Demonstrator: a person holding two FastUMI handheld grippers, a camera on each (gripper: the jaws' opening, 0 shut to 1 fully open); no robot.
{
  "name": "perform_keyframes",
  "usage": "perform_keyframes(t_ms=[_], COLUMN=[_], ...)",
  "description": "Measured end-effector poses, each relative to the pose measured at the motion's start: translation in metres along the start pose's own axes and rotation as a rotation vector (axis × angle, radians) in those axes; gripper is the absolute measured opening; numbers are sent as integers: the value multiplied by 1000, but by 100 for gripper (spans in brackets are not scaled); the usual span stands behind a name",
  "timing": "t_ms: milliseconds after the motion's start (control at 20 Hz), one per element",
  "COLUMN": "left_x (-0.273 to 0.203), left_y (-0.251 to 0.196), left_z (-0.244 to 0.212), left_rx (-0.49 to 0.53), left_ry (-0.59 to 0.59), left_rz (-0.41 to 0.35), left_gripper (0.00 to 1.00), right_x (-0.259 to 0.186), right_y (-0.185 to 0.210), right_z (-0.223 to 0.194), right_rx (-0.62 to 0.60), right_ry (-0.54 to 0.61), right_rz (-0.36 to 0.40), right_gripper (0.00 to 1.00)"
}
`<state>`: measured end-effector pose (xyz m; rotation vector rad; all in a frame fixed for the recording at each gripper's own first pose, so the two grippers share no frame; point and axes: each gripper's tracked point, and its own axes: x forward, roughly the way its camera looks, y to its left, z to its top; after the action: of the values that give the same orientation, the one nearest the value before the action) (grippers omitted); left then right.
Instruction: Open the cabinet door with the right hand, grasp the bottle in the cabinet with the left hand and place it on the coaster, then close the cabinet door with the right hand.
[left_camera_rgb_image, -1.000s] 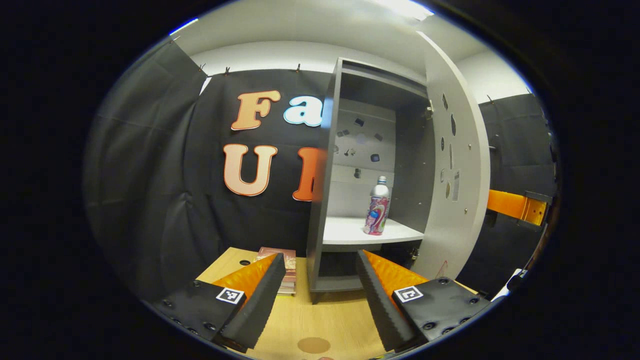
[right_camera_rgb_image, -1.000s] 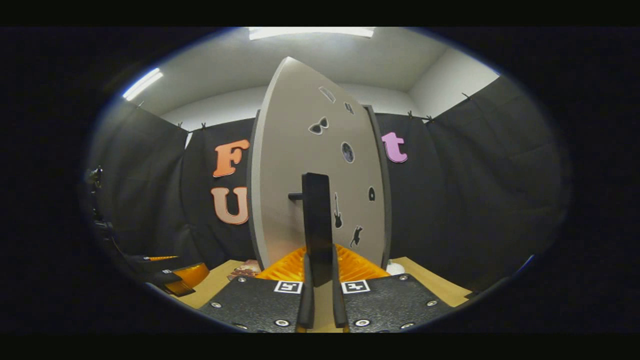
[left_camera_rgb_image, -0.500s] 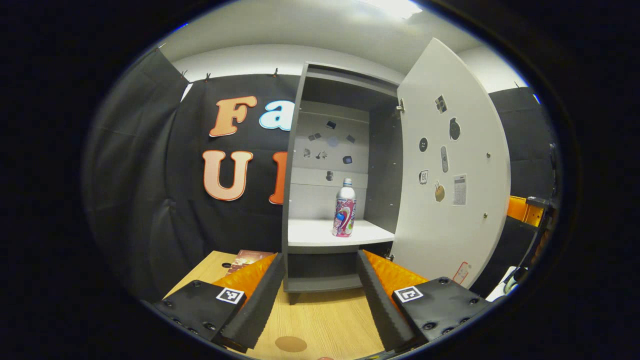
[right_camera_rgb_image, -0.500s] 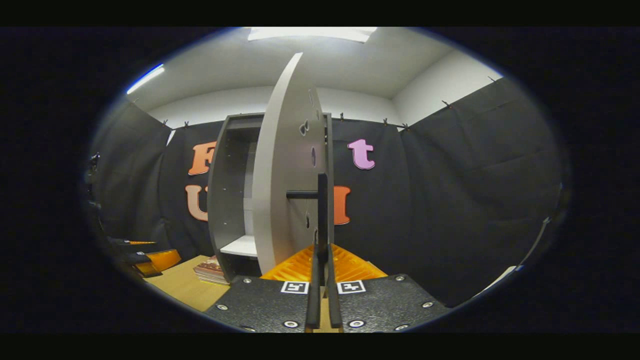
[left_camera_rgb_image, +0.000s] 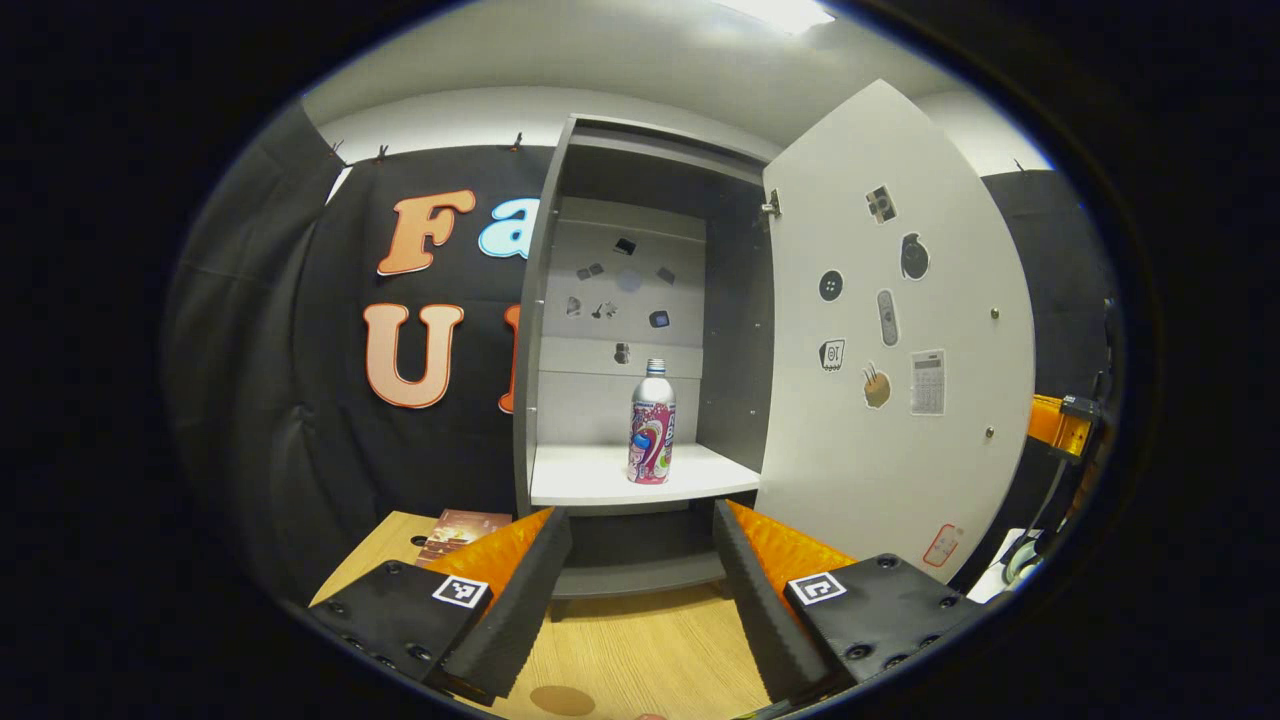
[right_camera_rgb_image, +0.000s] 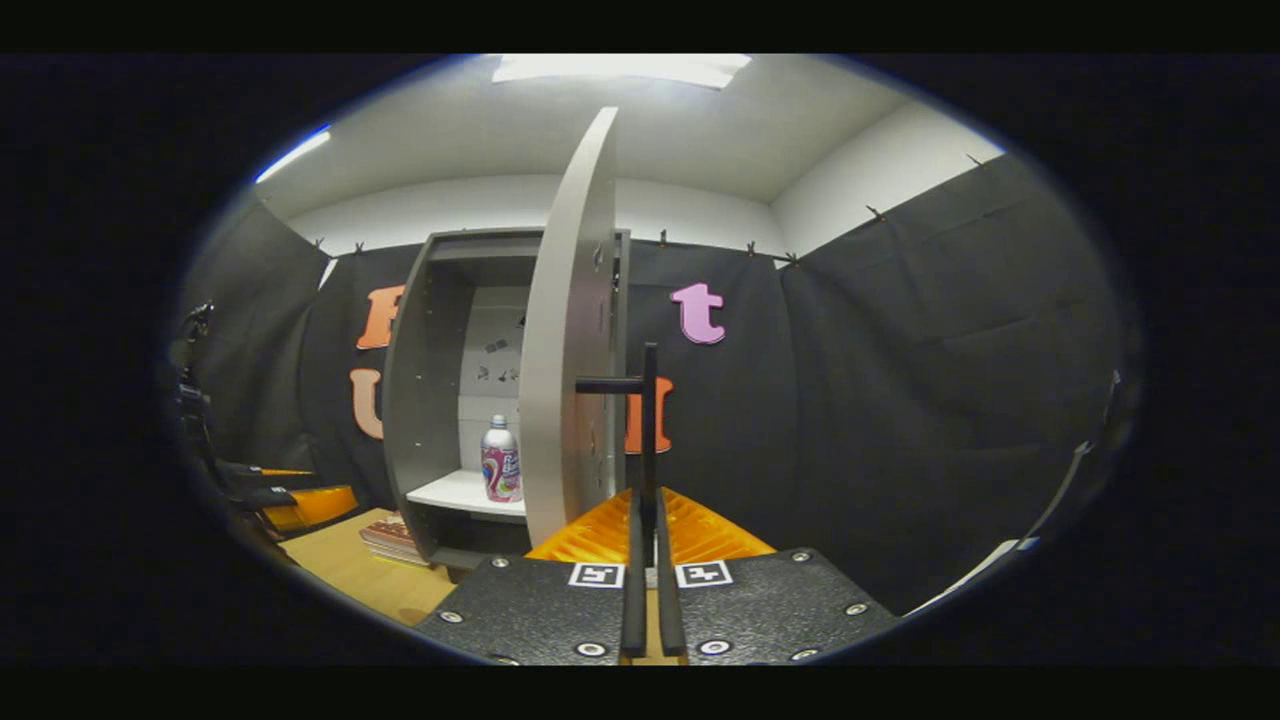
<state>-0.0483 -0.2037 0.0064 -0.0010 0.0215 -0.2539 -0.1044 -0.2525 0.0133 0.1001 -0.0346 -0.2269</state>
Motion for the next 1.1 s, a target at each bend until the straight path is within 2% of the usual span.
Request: perform_keyframes(t_ms=[50,100,150,250,300,400,500,550,650,750,950,1000,1100], left_x=[2,5,7,8,9,12,13,12,12,9,8,8,7], left_y=[0,-2,-2,-2,-2,-6,-9,-13,-19,-24,-32,-32,-34], left_z=[-2,-3,-4,-3,-3,-2,-2,-2,0,1,7,8,10], left_rx=[-1,-3,-2,2,1,0,1,1,6,10,15,17,21], left_ry=[2,6,8,9,8,6,7,5,1,-2,-14,-18,-26], left_rz=[-4,-8,-11,-14,-16,-27,-36,-43,-51,-59,-69,-66,-60], left_gripper=[93,94,94,95,92,92,94,94,94,94,94,94,95], right_x=[0,-1,-2,-6,-9,-14,-18,-21,-27,-29,-53,-61,-73], right_y=[-3,-4,-7,-14,-20,-32,-42,-44,-37,-35,-34,-33,-28], right_z=[-1,-1,-1,2,4,7,11,10,9,5,12,15,20], right_rx=[11,17,18,5,-5,-32,-50,-44,-10,-9,-44,-53,-65], right_ry=[2,4,-1,-6,-6,-12,-15,-12,-1,8,17,20,21], right_rz=[-1,4,-1,-23,-44,-92,-131,-132,-109,-107,-132,-136,-137], right_gripper=[5,12,9,19,13,14,23,18,18,22,22,29,29])
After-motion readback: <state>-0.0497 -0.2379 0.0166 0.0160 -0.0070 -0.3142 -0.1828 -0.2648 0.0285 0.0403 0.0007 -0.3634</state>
